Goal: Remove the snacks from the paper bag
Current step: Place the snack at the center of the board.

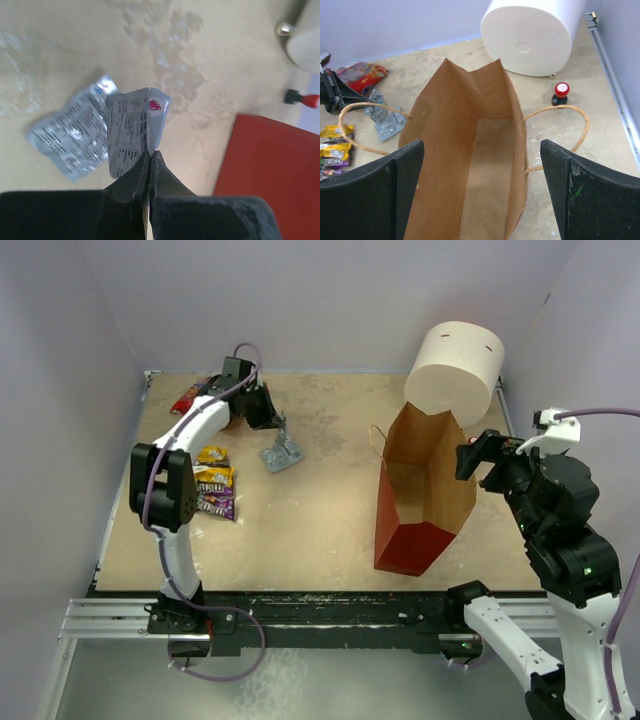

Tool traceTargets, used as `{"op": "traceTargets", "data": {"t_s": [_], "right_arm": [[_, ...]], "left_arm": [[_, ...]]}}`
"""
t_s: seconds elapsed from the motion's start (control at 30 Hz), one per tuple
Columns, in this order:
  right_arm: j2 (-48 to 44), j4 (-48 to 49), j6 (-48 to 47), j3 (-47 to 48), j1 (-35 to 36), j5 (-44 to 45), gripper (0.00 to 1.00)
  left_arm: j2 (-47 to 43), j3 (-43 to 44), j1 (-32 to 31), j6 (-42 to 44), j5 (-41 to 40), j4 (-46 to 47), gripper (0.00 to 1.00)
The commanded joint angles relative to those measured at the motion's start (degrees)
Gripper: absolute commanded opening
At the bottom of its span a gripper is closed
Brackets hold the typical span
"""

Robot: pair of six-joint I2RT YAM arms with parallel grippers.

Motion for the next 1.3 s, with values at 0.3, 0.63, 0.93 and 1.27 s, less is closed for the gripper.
{"op": "traceTargets", "data": {"t_s": [0.3,0.63,0.93,1.27], "right_arm": [[0.27,2.58,-6.72,-1.02,0.18,7.91,1.00],[-1.04,1.83,-5.43,-3.05,0.18,9.29,1.00],[-0.03,-0.83,-3.38,-1.79,0.18,8.70,1.00],[5.15,-6.86,-1.42,5.11,0.18,5.56,1.00]], "left_arm": [[11.81,17.48,-17.31,30.85,-47.97,-16.35,0.00],[13.45,13.60,-19.90,34.30,-55.14,-14.31,0.00],[12.06,13.00,-19.76,29.98,-46.33,-15.76,0.47],[-1.80,13.16,-11.43,23.81,-27.63,-18.93,0.62]]}}
